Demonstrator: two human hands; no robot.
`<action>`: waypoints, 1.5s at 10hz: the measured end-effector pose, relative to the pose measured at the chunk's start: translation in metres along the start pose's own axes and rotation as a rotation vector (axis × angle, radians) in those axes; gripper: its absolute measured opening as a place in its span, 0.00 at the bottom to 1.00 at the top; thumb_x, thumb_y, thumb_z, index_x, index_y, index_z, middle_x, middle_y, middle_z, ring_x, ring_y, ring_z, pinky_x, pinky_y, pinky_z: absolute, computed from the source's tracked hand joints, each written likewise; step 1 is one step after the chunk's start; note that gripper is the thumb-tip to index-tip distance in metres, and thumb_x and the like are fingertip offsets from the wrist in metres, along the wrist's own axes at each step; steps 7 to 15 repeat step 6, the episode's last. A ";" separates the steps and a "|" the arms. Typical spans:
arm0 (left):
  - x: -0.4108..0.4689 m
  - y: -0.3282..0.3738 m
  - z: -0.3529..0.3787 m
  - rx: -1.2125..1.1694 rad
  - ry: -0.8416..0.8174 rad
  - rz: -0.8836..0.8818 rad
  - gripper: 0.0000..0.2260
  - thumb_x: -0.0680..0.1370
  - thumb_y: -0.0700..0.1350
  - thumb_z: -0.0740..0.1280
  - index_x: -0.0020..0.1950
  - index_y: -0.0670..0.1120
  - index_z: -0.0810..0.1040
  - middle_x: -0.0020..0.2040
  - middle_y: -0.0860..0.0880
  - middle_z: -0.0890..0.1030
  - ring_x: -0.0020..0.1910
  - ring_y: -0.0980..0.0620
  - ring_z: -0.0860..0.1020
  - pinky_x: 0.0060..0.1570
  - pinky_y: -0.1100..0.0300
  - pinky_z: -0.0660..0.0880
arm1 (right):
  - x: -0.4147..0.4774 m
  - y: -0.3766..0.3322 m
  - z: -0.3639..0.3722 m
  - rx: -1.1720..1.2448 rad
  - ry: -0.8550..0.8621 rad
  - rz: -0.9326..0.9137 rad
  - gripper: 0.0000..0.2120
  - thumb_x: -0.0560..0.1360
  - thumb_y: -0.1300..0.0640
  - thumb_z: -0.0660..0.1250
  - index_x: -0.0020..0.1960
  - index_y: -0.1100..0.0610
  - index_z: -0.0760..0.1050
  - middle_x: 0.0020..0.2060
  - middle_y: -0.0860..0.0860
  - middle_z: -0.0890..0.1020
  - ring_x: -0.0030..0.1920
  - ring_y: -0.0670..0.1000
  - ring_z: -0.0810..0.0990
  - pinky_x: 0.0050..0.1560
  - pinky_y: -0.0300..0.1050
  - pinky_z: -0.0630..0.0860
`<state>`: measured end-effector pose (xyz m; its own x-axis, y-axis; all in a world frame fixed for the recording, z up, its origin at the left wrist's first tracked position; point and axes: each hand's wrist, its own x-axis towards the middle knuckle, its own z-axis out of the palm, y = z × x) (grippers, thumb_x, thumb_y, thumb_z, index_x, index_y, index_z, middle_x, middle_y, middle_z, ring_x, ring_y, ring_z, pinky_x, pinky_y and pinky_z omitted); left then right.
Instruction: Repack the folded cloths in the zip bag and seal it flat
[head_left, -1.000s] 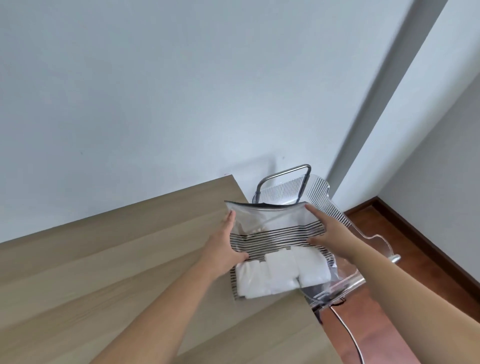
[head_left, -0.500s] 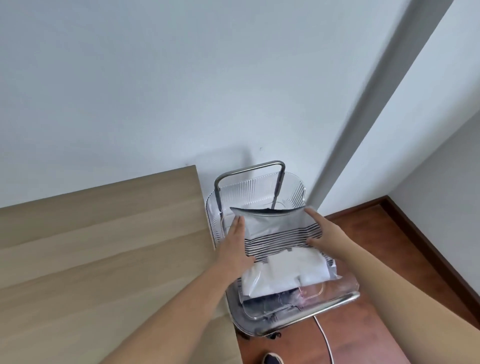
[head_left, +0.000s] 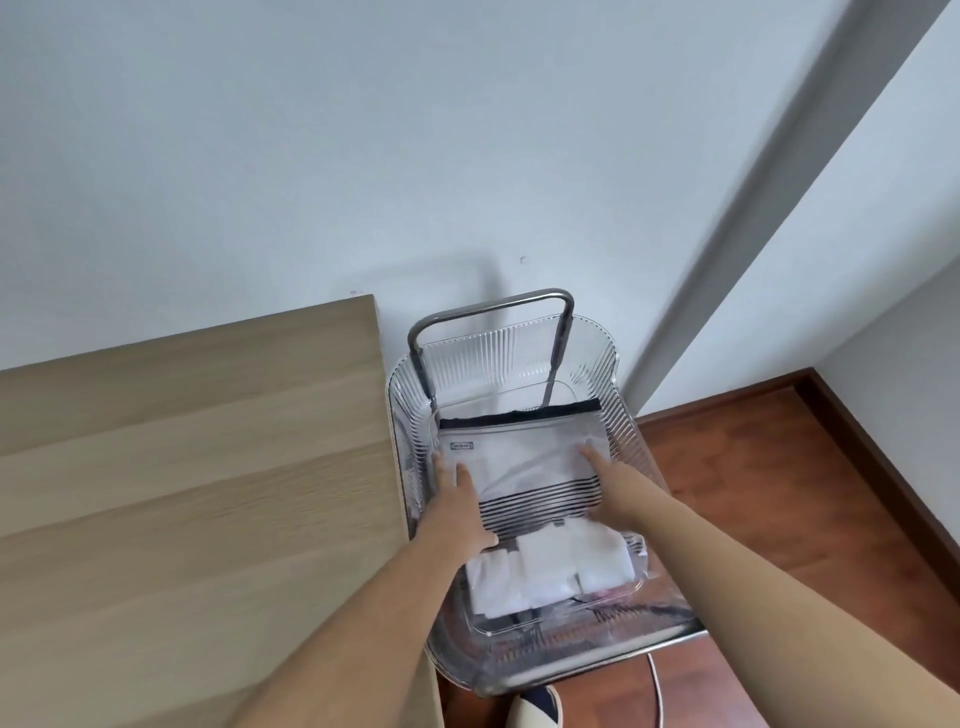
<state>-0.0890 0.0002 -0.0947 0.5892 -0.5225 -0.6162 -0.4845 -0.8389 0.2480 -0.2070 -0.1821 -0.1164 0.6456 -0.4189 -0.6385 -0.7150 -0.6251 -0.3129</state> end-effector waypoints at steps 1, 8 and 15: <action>0.000 0.000 0.001 0.092 0.022 0.025 0.47 0.71 0.51 0.73 0.76 0.42 0.43 0.74 0.37 0.32 0.75 0.38 0.56 0.70 0.46 0.64 | 0.003 -0.002 0.001 -0.074 0.039 0.035 0.45 0.72 0.57 0.68 0.77 0.47 0.41 0.75 0.62 0.58 0.68 0.63 0.69 0.68 0.55 0.68; -0.039 -0.057 -0.048 0.086 0.304 0.321 0.34 0.75 0.53 0.66 0.75 0.48 0.53 0.78 0.45 0.47 0.77 0.46 0.47 0.73 0.48 0.50 | -0.050 -0.071 -0.015 0.068 0.205 0.002 0.34 0.76 0.50 0.64 0.76 0.53 0.52 0.78 0.56 0.49 0.74 0.62 0.59 0.72 0.57 0.61; -0.039 -0.057 -0.048 0.086 0.304 0.321 0.34 0.75 0.53 0.66 0.75 0.48 0.53 0.78 0.45 0.47 0.77 0.46 0.47 0.73 0.48 0.50 | -0.050 -0.071 -0.015 0.068 0.205 0.002 0.34 0.76 0.50 0.64 0.76 0.53 0.52 0.78 0.56 0.49 0.74 0.62 0.59 0.72 0.57 0.61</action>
